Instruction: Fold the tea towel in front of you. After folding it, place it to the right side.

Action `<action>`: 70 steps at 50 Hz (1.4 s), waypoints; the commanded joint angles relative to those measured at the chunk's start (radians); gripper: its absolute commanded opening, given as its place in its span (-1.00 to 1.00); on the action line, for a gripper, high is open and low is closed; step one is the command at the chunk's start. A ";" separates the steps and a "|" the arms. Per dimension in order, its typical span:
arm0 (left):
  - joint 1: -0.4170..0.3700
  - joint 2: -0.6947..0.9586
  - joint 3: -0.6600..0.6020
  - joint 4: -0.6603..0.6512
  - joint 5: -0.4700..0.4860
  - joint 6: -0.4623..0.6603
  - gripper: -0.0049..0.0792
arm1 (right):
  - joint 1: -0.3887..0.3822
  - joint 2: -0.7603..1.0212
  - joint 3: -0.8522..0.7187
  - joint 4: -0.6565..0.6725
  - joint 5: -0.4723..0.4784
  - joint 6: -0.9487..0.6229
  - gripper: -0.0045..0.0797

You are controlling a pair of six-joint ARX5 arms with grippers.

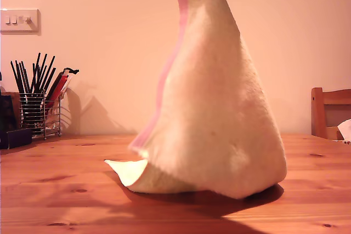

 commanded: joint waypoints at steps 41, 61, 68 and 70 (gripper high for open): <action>0.183 0.254 -0.008 -0.014 0.054 -0.034 0.06 | -0.061 0.006 0.185 0.050 0.022 0.103 -0.92; 0.232 0.261 -0.008 -0.040 0.148 -0.005 0.06 | -0.103 0.006 0.187 0.066 -0.002 0.103 -0.92; 0.230 0.262 -0.008 -0.039 0.171 0.019 0.06 | -0.113 0.006 0.187 0.084 -0.020 0.103 -0.92; 0.230 0.267 -0.008 -0.031 0.168 0.019 0.06 | -0.113 0.006 0.187 0.087 -0.031 0.105 -0.92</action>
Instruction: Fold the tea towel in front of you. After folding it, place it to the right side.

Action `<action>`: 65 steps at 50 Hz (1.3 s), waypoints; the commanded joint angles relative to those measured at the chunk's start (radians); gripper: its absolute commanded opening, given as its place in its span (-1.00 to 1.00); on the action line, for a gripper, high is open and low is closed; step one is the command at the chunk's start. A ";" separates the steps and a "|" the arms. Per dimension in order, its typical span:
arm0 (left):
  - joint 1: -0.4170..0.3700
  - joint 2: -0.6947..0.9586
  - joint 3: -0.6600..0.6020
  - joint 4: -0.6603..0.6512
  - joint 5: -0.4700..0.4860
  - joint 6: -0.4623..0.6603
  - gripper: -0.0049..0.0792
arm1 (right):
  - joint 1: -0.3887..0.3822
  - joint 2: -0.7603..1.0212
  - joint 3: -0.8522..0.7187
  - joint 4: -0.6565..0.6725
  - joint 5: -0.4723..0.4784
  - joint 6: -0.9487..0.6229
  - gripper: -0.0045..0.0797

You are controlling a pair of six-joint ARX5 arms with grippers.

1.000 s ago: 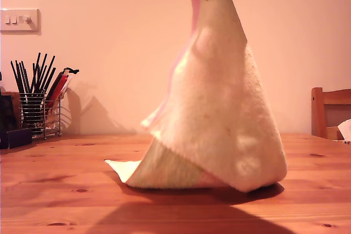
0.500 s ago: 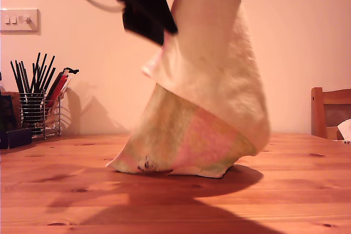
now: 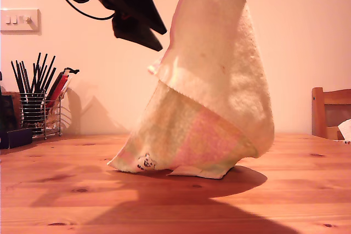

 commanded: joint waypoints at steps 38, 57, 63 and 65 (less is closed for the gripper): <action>-0.016 0.103 -0.008 0.002 0.004 0.038 -0.17 | -0.002 0.006 0.017 0.006 -0.041 0.026 -0.92; -0.011 0.091 -0.008 -0.063 -0.003 0.069 -0.93 | -0.017 0.006 0.017 0.005 -0.027 0.027 -0.92; -0.010 0.051 -0.008 -0.064 -0.026 0.050 -0.93 | -0.040 0.006 0.017 0.005 0.004 0.027 -0.92; -0.010 0.035 -0.007 -0.064 -0.040 0.029 -0.93 | -0.051 0.006 0.017 0.005 0.010 0.027 -0.92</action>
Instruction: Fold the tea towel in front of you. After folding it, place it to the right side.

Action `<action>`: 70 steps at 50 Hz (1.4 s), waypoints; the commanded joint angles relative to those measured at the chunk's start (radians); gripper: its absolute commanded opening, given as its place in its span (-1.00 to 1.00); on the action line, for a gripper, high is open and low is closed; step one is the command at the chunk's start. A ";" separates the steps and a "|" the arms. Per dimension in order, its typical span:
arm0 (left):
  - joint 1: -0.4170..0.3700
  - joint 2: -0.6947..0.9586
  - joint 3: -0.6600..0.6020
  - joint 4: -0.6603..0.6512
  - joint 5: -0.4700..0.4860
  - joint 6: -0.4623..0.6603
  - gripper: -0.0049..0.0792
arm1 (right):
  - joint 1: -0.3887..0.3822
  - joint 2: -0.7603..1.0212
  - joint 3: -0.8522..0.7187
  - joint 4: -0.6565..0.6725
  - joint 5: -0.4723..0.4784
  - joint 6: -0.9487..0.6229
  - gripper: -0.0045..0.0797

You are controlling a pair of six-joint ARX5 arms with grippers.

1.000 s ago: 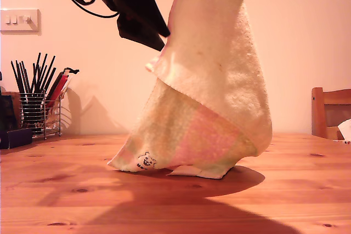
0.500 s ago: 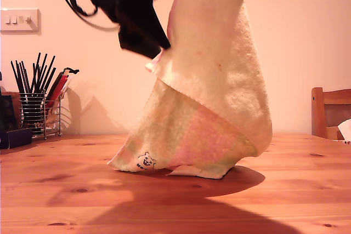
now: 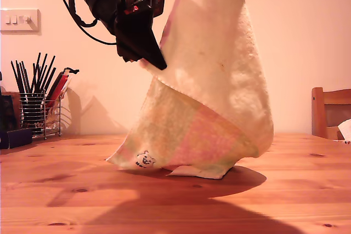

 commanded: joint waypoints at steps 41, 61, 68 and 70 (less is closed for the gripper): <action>0.003 -0.336 0.034 -0.001 -0.075 -0.108 -0.93 | -0.071 0.006 0.017 0.019 0.015 0.017 -0.92; -0.010 -0.327 0.034 -0.002 -0.055 -0.101 -0.89 | -0.070 0.006 0.017 0.023 0.011 0.031 -0.92; -0.011 -0.327 0.034 -0.002 -0.041 -0.109 -0.45 | -0.070 0.006 0.017 0.023 0.011 0.031 -0.92; -0.011 -0.327 0.033 -0.002 -0.041 -0.108 -0.47 | -0.070 0.006 0.017 0.023 0.011 0.031 -0.92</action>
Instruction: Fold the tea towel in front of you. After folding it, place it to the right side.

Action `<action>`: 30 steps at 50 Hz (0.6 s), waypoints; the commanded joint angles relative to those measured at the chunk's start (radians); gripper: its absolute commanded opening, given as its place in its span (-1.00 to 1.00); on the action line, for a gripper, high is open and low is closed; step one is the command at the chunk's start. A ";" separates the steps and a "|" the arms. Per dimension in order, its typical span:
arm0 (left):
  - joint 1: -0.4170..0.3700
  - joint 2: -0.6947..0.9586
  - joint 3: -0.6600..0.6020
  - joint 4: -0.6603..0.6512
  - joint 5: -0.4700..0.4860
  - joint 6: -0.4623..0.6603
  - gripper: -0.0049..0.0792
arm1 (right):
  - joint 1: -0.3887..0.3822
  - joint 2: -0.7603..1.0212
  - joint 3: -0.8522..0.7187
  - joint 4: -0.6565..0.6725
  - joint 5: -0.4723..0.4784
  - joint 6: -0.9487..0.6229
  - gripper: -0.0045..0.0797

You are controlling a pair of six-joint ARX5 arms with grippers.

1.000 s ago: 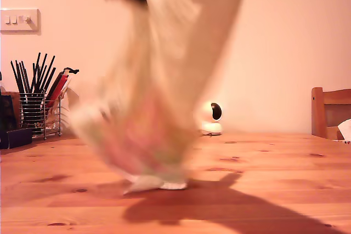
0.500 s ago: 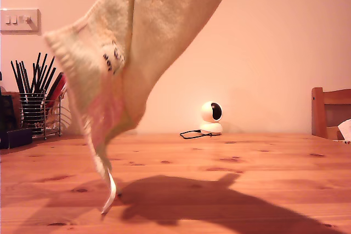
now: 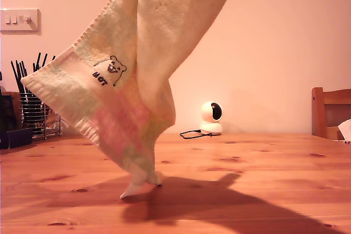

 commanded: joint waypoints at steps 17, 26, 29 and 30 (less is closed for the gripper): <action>-0.027 0.046 -0.005 0.002 0.000 -0.010 -0.89 | 0.005 0.006 0.017 0.011 -0.005 0.004 -0.92; -0.027 0.174 -0.006 0.003 0.011 -0.035 -0.17 | 0.005 0.006 0.017 0.011 -0.004 0.003 -0.92; -0.028 0.209 -0.006 0.005 0.006 -0.058 -0.23 | 0.005 0.006 0.017 0.011 -0.004 0.004 -0.92; -0.028 0.219 -0.006 0.007 0.007 -0.061 -0.25 | 0.005 0.006 0.017 0.011 -0.004 0.004 -0.92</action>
